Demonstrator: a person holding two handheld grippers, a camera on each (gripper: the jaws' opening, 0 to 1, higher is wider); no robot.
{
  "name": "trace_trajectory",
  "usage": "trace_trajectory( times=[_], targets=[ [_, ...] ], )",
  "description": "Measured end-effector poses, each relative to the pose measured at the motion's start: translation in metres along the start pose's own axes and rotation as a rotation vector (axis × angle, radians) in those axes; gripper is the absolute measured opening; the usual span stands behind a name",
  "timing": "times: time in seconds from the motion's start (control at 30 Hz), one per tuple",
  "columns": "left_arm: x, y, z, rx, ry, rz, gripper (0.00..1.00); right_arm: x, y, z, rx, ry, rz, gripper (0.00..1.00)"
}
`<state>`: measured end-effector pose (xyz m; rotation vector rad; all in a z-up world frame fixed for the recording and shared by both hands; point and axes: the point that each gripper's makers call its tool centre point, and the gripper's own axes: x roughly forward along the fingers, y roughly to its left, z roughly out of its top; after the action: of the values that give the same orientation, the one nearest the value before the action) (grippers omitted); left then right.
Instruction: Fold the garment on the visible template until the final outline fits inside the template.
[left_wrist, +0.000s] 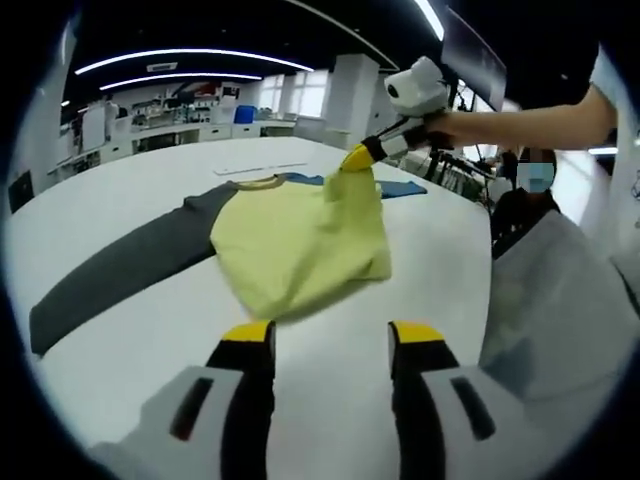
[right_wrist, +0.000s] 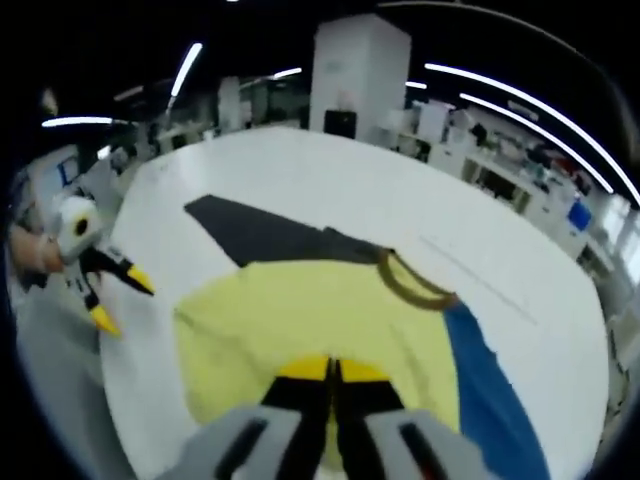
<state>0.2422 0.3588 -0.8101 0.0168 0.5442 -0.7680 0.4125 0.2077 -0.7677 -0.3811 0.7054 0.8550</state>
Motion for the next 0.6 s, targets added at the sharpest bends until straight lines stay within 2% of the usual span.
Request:
trace_trajectory(
  times=[0.13,0.3,0.6],
  targets=[
    [-0.001,0.001,-0.003,-0.004,0.006,0.004,0.41,0.015,-0.009,0.003,0.015,0.018,0.002,0.0],
    [-0.001,-0.001,-0.004,-0.015,0.007,0.003,0.4,0.029,-0.014,-0.003,0.058,0.041,0.011,0.0],
    [0.002,-0.007,-0.005,-0.021,0.015,-0.007,0.4,0.034,-0.013,-0.009,0.07,0.059,0.015,0.0]
  ],
)
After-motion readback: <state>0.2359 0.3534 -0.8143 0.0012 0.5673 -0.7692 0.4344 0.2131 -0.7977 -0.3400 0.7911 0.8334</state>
